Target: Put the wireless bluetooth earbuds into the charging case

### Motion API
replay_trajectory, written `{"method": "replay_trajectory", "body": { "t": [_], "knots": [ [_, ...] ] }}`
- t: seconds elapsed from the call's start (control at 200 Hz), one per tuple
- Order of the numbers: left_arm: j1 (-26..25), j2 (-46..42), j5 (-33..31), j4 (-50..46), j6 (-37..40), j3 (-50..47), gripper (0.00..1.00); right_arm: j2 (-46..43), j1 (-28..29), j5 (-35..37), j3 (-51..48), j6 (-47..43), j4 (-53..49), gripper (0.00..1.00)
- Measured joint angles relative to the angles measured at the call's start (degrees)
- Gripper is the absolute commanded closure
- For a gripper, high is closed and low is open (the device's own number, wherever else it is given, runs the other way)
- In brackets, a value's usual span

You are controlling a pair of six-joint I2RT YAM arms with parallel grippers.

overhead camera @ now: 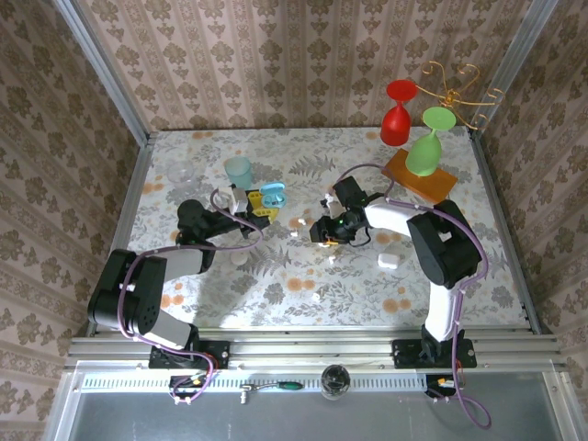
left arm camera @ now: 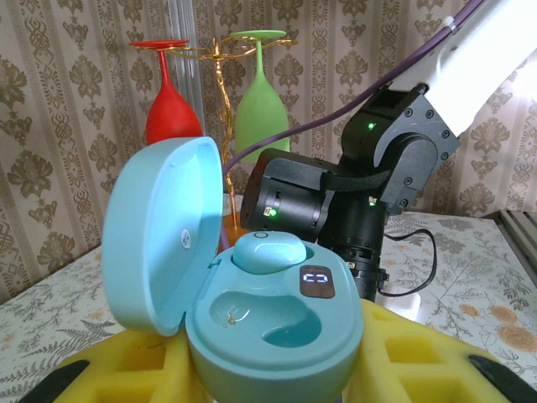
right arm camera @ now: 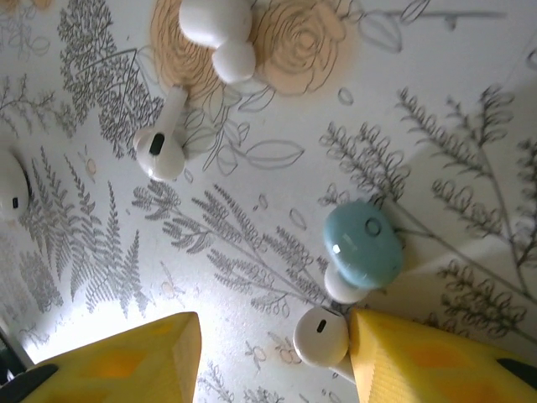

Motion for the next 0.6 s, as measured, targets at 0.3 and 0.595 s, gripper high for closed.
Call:
{"method": "replay_trajectory", "body": {
  "t": [0.3, 0.595],
  "knots": [
    [0.0, 0.0, 0.0, 0.0, 0.0, 0.0, 0.75, -1.14, -2.67, 0.85, 1.11, -0.11, -0.59, 0.53],
    [0.0, 0.0, 0.0, 0.0, 0.0, 0.0, 0.75, 3.93, -3.48, 1.36, 6.29, 0.07, -0.17, 0.56]
  ]
}}
